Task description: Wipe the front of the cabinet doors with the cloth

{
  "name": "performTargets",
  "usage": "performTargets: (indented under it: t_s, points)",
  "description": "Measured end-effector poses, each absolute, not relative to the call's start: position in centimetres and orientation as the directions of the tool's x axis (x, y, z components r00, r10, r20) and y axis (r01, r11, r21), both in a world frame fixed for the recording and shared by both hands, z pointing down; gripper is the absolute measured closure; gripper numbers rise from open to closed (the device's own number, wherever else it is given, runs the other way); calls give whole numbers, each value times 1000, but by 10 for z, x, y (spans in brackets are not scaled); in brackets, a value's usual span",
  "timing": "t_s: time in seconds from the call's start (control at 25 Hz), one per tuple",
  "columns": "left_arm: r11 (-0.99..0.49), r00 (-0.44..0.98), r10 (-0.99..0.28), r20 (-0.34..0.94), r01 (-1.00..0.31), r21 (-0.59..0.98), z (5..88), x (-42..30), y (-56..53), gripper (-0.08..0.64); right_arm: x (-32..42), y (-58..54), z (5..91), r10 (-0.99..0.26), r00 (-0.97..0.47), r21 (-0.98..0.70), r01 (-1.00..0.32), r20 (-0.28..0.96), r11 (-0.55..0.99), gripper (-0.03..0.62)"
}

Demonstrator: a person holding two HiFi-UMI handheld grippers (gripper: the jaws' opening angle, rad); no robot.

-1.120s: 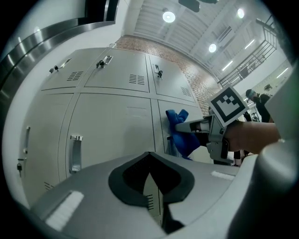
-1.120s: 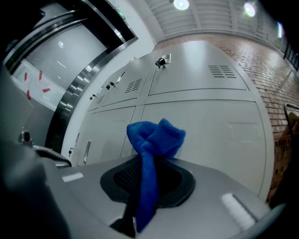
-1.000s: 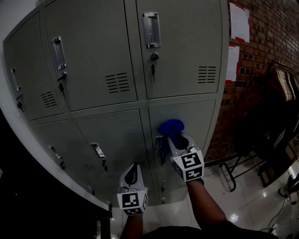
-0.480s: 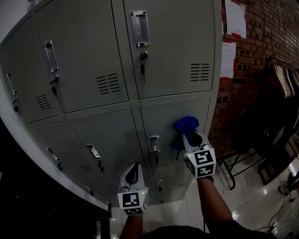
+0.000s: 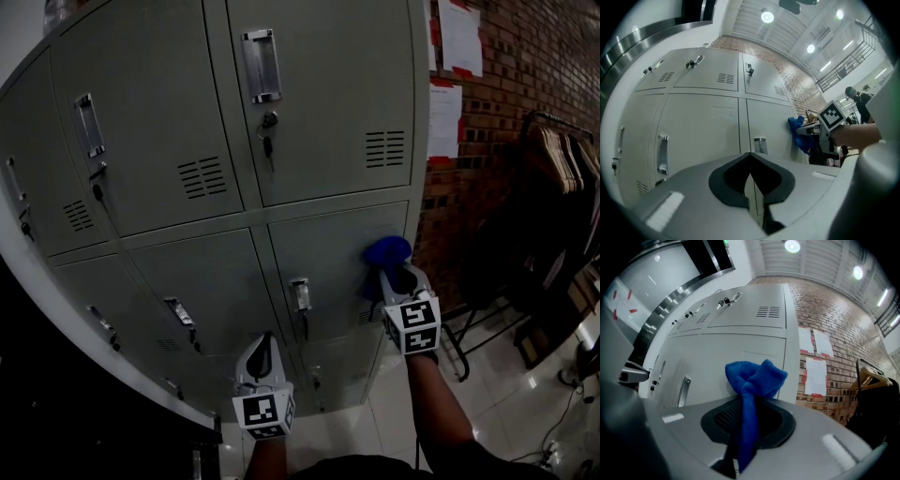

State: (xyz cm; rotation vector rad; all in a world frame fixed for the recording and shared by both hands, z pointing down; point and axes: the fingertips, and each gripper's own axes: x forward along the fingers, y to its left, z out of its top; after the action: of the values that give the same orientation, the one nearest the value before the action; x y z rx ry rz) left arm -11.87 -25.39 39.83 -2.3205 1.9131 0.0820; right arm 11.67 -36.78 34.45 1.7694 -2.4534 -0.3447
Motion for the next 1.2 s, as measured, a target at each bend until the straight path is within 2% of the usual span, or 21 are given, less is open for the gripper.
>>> performTargets:
  t_s: [0.6, 0.8, 1.2]
  points:
    - [-204, 212, -972, -101, -975, -85, 409, -117, -248, 543, 142, -363, 356, -967, -246, 196, -953, -63, 230, 522]
    - [-210, 217, -972, -94, -974, -79, 410, -120, -246, 543, 86, -344, 365, -937, -337, 190, -930, -92, 316, 522]
    - [-174, 180, -979, -97, -983, -65, 411, -154, -233, 543, -58, -331, 393, -835, -550, 204, -821, -33, 533, 522]
